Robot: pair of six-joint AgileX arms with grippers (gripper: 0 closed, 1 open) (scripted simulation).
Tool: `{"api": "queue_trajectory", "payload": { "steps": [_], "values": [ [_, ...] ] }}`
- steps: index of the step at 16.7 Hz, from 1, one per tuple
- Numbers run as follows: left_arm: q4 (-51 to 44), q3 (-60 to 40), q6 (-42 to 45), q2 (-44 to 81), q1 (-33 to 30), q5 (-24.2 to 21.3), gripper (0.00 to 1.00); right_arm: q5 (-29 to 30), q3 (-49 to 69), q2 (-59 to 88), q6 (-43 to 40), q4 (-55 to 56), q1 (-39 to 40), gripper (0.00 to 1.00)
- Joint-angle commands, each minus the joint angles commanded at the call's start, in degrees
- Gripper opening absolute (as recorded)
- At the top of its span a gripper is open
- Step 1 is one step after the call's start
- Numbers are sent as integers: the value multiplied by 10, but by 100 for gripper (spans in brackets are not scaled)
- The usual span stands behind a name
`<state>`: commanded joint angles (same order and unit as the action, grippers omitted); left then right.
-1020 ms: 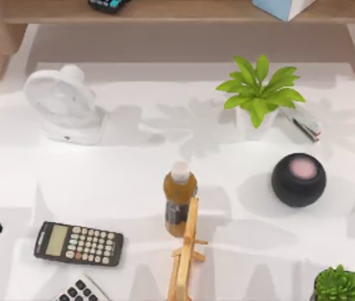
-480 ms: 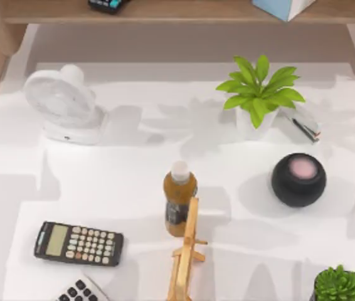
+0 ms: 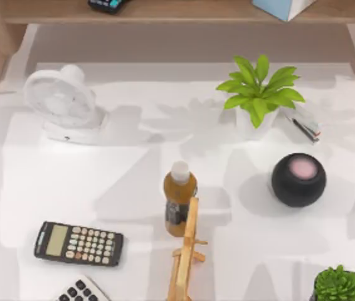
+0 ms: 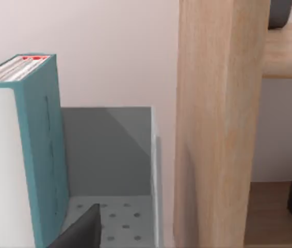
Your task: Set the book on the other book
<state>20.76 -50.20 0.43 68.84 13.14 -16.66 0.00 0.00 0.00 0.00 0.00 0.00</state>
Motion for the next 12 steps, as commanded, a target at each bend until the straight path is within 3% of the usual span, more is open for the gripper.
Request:
{"api": "queue_trajectory", "payload": {
  "steps": [7,12],
  "values": [
    [97,-238,0,363,74,-68,100,0,0,0,0,0,0,100],
    [128,-313,-3,468,100,-88,100,0,0,0,0,0,0,100]
  ]
}}
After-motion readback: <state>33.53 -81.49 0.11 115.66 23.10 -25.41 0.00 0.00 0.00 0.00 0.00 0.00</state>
